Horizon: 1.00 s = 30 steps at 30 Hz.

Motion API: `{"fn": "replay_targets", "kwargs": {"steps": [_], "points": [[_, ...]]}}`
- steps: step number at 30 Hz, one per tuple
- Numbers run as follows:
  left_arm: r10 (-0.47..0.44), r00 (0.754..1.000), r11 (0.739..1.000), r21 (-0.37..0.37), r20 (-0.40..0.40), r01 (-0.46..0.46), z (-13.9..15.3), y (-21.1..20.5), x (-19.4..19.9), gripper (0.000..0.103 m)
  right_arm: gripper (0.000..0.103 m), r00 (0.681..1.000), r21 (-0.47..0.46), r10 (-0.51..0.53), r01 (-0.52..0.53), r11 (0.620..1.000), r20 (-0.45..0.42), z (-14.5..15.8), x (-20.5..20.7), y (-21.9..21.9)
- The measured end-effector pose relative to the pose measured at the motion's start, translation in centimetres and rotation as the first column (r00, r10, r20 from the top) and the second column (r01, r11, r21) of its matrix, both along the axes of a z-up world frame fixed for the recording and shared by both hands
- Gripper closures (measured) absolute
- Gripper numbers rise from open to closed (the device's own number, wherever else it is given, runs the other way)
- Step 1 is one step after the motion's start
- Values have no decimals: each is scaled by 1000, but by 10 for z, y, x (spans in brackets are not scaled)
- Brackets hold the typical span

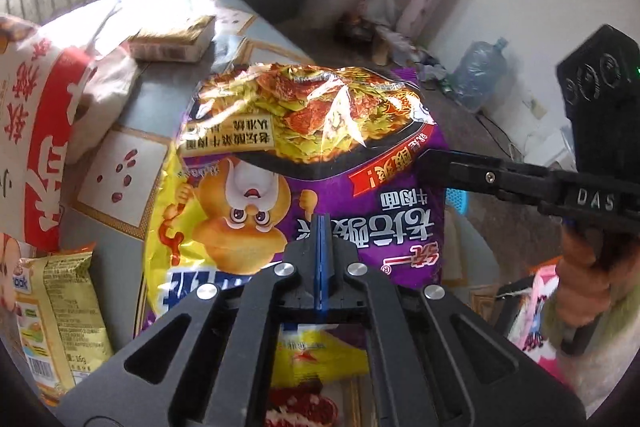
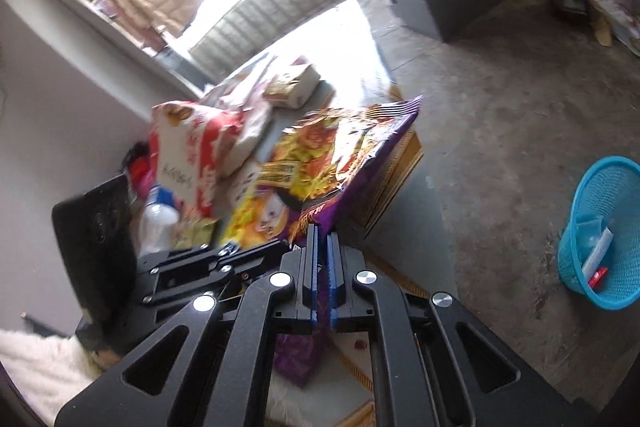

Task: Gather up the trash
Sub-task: 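Grasp the purple noodle bag with the right tool beside the left tool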

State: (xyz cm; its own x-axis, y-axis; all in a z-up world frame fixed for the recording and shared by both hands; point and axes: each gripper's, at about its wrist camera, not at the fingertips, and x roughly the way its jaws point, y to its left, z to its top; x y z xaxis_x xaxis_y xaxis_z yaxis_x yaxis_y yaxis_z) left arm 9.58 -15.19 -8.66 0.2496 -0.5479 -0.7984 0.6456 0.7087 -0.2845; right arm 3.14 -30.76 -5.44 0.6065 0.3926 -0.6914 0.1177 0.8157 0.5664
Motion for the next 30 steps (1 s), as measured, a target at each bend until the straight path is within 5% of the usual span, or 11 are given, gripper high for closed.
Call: {"fn": "replay_targets", "kwargs": {"steps": [7, 12, 17, 24, 30], "points": [[21, 1000, 1000, -19, 8, -21, -8, 6, 0, 103, 91, 996, -42, -78, 76, 996, -50, -12, -15, 11], [26, 999, 999, -23, 18, -26, -7, 6, -3, 103, 71, 992, 9, -112, 113, 994, -62, -19, -28, 14], [37, 999, 999, -34, 6, -36, -6, 12, -6, 103, 71, 988, 19, -133, 135, 991, -75, -29, -30, 20], [21, 998, 998, -60, -65, -24, -4, 20, -7, 103, 92, 982, -38, -185, 183, 982, -40, -28, -13, 10], [-16, 999, 998, -59, -49, 13, -2, 19, -22, 103, 89, 980, -43, -194, 192, 980, -38, -28, 3, 9]]}}
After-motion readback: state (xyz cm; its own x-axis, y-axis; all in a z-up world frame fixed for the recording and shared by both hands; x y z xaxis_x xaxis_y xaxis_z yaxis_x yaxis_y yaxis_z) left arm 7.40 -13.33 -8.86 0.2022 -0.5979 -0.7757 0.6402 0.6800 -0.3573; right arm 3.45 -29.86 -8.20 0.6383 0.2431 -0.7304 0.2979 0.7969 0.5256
